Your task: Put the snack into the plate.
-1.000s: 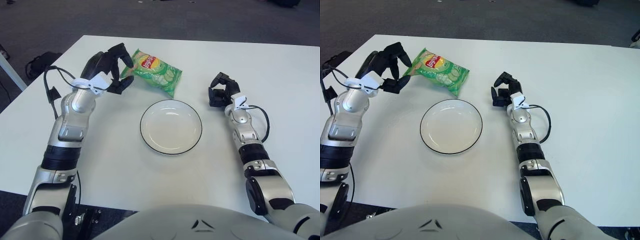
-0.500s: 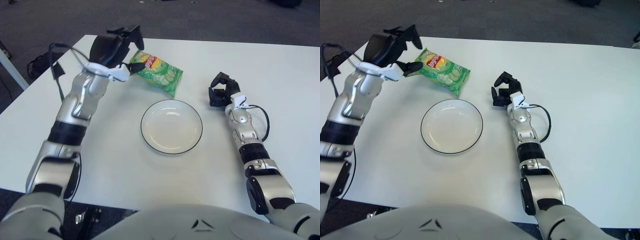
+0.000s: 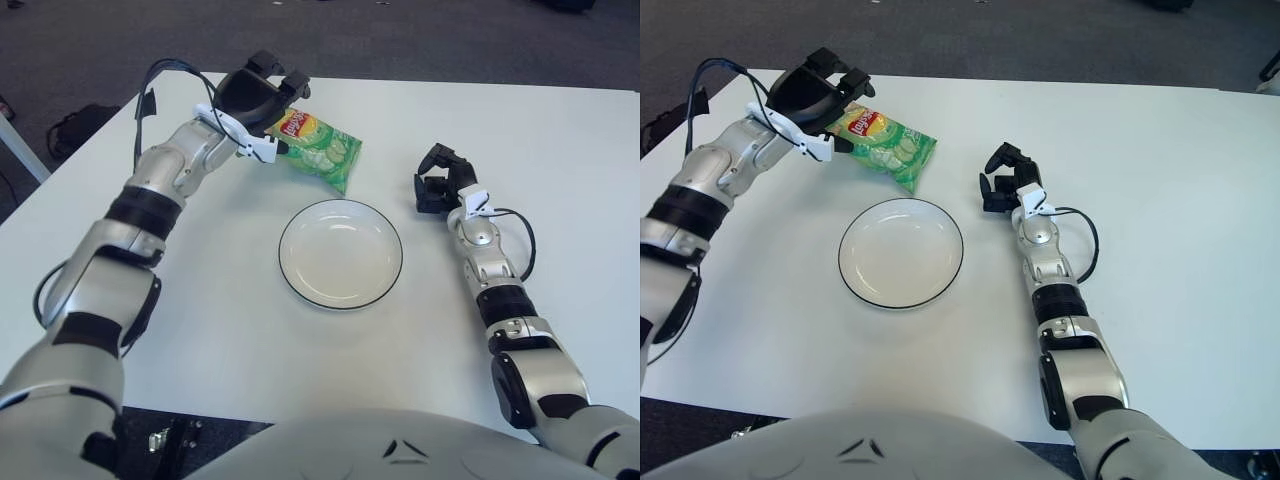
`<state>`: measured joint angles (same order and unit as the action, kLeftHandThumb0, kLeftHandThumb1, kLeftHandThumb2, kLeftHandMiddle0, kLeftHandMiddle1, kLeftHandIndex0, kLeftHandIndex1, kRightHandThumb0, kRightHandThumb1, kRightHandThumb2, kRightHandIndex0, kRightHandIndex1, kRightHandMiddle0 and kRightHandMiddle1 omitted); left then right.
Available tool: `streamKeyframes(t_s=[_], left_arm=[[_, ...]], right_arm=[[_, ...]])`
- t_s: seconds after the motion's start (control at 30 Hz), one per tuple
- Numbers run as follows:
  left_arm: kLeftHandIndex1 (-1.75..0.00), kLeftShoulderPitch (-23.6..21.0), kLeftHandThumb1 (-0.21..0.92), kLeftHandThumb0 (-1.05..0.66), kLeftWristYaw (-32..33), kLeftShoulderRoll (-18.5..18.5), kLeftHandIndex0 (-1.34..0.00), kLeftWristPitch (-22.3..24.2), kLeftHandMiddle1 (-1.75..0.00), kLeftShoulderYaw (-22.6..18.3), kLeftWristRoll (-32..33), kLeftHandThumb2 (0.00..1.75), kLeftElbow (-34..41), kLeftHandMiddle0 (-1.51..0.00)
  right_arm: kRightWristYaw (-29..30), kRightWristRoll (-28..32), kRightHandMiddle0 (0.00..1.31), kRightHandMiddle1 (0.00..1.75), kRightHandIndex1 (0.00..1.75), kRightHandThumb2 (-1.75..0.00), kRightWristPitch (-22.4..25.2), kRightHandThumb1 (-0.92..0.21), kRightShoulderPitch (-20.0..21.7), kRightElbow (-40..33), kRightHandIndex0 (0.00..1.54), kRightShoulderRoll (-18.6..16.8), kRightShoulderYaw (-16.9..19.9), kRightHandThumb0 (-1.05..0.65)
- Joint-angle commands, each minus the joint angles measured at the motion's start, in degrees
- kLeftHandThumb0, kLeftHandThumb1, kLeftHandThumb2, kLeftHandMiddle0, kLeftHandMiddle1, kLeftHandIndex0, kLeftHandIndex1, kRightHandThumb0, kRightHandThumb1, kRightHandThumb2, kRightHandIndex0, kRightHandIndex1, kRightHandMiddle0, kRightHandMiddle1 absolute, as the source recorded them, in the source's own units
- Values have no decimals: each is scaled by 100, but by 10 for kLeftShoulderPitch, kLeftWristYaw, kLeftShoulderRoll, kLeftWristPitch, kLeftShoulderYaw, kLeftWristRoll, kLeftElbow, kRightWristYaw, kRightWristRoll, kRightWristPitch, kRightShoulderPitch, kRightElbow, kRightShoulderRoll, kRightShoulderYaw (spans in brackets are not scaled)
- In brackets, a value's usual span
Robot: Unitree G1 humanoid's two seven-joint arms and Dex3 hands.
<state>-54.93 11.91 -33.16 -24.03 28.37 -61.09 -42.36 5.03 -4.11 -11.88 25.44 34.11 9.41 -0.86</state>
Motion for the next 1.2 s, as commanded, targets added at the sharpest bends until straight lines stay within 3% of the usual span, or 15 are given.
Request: streamKeyframes(t_s=[0.0, 0.1, 0.17, 0.27, 0.6, 1.17], left_arm=[[-47, -41, 57, -88, 6, 3, 0, -4, -6, 34, -24, 67, -51, 0], [-33, -68, 58, -90, -5, 11, 0, -7, -2, 61, -34, 64, -100, 0], [-14, -83, 60, -94, -13, 16, 0, -11, -1, 77, -38, 58, -131, 0], [-4, -102, 63, -97, -28, 25, 0, -16, 0, 95, -39, 51, -166, 0], [0, -155, 68, -104, -129, 73, 0, -24, 0, 138, -24, 38, -257, 0], [0, -151, 76, -105, -255, 129, 0, -19, 0, 108, 85, 29, -306, 0]], right_arm=[[-7, -18, 65, 175, 175, -136, 50, -28, -58, 33, 133, -8, -15, -50], [-10, -18, 65, 175, 175, -137, 54, -27, -62, 25, 134, -7, -17, -50], [-13, -17, 65, 175, 175, -137, 56, -27, -65, 20, 135, -6, -17, -50], [-14, -16, 65, 175, 175, -137, 57, -27, -68, 17, 135, -6, -18, -50], [-19, -15, 66, 175, 175, -138, 55, -27, -73, 11, 134, -5, -22, -50], [-20, -25, 65, 175, 175, -136, 65, -28, -82, -9, 133, -3, -29, -50]])
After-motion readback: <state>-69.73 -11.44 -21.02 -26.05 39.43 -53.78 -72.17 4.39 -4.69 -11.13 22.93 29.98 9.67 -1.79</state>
